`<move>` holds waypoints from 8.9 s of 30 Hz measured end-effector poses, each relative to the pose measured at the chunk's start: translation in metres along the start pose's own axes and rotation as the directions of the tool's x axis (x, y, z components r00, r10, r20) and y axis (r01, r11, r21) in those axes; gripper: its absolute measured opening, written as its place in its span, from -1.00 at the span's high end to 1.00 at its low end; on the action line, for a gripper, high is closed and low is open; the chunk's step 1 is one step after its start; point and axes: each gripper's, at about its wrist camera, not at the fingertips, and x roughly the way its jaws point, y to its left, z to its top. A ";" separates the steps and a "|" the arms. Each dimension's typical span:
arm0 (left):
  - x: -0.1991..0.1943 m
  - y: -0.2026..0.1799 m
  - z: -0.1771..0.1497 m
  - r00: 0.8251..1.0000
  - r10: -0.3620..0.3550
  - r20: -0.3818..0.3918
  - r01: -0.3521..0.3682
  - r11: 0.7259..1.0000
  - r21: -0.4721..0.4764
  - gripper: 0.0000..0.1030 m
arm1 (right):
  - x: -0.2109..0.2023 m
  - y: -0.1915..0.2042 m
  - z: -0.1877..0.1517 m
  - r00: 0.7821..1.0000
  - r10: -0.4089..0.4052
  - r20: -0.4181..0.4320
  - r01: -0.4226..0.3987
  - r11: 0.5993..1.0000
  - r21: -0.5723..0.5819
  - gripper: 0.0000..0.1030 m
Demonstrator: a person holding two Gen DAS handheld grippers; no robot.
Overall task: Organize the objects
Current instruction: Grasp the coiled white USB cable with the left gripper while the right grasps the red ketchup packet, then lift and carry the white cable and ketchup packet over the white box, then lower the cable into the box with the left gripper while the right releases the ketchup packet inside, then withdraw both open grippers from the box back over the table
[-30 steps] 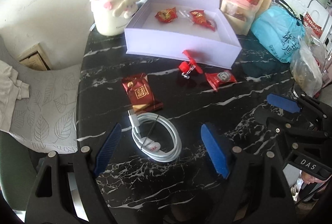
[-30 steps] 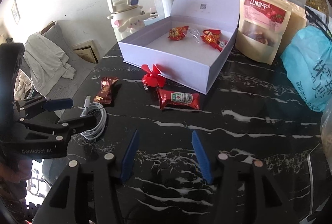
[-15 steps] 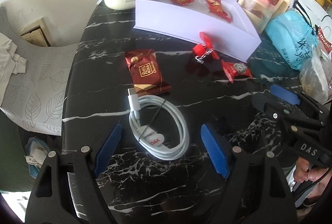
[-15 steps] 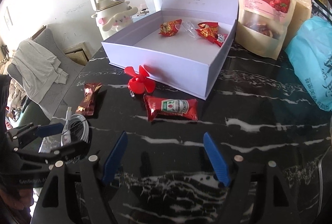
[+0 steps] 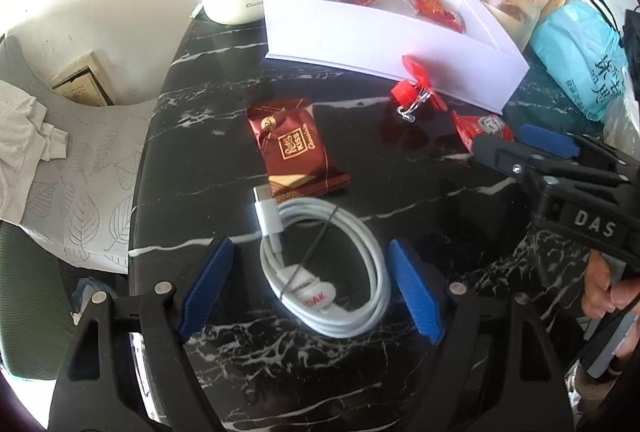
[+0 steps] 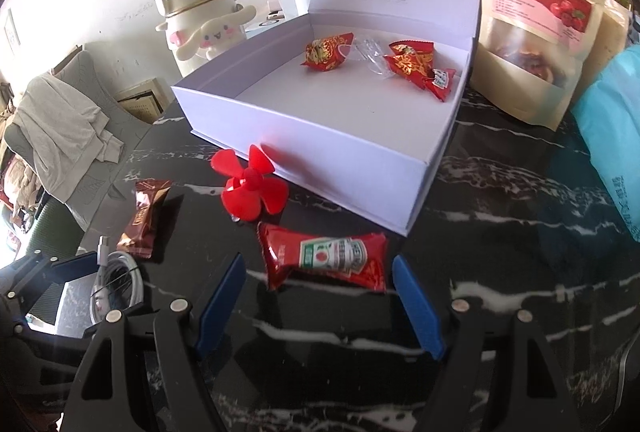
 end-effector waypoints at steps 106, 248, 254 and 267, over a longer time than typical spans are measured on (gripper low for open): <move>-0.083 -0.036 0.052 0.975 -0.133 0.180 0.105 0.981 0.161 -0.13 | -0.131 0.000 -0.008 0.982 0.036 0.184 -0.023 0.997 -0.073 -0.15; -0.097 -0.074 0.222 0.956 -0.085 0.282 0.016 0.971 0.239 -0.24 | -0.152 -0.036 0.117 0.937 -0.128 0.324 0.173 0.978 -0.114 -0.18; -0.111 -0.075 0.195 0.955 -0.090 0.282 0.018 0.968 0.250 -0.26 | -0.167 -0.026 0.092 0.937 -0.138 0.321 0.179 0.978 -0.104 -0.18; -0.126 -0.078 0.125 0.961 -0.116 0.252 0.048 0.964 0.261 -0.28 | -0.187 -0.006 0.030 0.943 -0.142 0.299 0.178 0.979 -0.096 -0.18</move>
